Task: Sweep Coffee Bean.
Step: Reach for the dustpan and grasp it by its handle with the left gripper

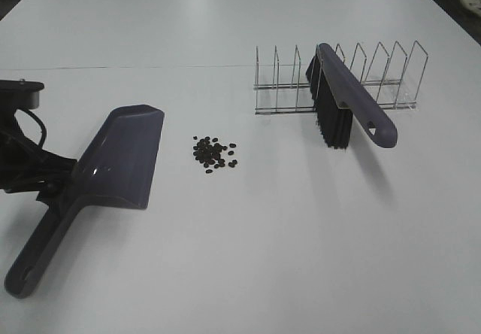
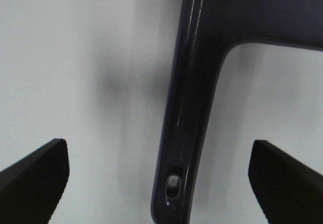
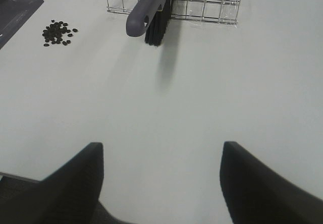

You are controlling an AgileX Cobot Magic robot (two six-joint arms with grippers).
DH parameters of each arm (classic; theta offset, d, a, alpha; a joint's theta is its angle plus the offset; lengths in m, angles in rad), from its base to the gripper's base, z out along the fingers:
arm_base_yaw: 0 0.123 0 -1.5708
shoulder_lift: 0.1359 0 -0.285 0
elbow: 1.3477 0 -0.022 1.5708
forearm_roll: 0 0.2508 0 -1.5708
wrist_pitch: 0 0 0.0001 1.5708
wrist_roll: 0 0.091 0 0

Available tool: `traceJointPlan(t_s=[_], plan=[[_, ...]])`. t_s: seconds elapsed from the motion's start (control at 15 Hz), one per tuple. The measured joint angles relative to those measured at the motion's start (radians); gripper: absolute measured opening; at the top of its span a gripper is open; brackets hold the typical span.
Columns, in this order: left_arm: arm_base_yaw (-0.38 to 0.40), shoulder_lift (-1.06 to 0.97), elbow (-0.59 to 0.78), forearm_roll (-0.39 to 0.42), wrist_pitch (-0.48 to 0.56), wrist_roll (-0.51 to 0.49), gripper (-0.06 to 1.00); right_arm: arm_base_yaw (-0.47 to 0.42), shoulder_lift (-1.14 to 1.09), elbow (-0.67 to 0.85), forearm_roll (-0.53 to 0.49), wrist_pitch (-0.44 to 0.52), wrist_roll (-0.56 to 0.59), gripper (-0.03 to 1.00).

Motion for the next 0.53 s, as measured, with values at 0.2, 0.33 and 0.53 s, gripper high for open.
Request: traceJointPlan(t_s=[0.2,0.33,0.53], plan=[[0.000,0.094,0.000,0.000,-0.088,0.042,0.86,0.000,0.000,0.000,0.000,0.000,0.000,0.61],[0.000,0.124,-0.001,0.000,-0.124,0.045,0.86,0.000,0.000,0.000,0.000,0.000,0.000,0.61],[0.000,0.187,-0.010,0.000,-0.156,0.066,0.86,0.000,0.000,0.000,0.000,0.000,0.000,0.61]])
